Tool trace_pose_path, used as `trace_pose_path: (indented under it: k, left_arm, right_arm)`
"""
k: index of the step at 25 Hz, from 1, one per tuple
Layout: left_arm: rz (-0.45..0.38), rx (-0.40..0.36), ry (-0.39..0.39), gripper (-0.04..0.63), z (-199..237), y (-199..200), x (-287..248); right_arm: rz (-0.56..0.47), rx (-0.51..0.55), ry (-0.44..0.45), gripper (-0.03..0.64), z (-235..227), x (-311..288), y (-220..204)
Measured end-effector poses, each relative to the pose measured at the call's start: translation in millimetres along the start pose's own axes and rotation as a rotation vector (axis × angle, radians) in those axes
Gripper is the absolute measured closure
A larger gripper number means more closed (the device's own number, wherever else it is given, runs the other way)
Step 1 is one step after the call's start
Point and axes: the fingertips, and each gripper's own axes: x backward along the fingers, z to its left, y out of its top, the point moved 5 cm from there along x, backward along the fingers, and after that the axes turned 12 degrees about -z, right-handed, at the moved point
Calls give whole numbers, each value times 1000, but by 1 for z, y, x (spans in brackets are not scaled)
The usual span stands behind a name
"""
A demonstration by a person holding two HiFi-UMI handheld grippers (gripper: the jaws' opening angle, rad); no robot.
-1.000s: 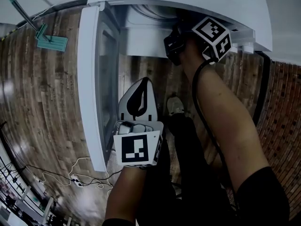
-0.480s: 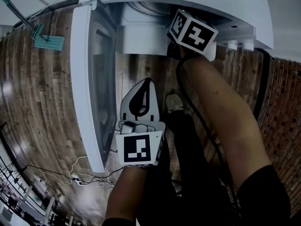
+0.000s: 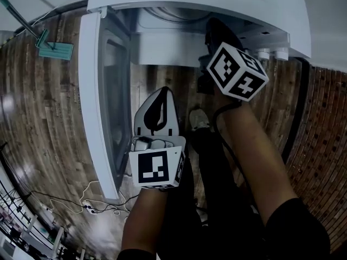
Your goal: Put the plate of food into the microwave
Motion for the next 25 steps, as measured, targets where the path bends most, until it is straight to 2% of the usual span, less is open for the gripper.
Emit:
trace_pose_path:
  k: [2,6,9,14,17,20,23,25]
  left_arm:
    - [-8,-1,1,597,-1,6,-6]
    - [-8,-24,-20,597,-12,21,-17]
    - [2,-52,-26,597,-29,41,-14]
    - [25,-48,-31,597,-71,99,8]
    - [41,-59,-57,597,-107,143,23]
    - [24,-123,-119,597,-142,202,38]
    - [-16,-180,-159,597,-166,272,65]
    - [-66,-199,-155,597,-174,317,86]
  right_arm:
    - [-7,40,48,604,6,31,1]
    - [-32,193,142,604,24,91,14]
    - [-13,246,177,604,30,128,32]
    - [-71,255,169,604,40,174,107]
    - [-74,221,165,604,53,200,161]
    - [-65,203,170,604,72,223,216]
    - [-79,198,179,604,98,249,273]
    - [-82,191,200,604,121,261,306]
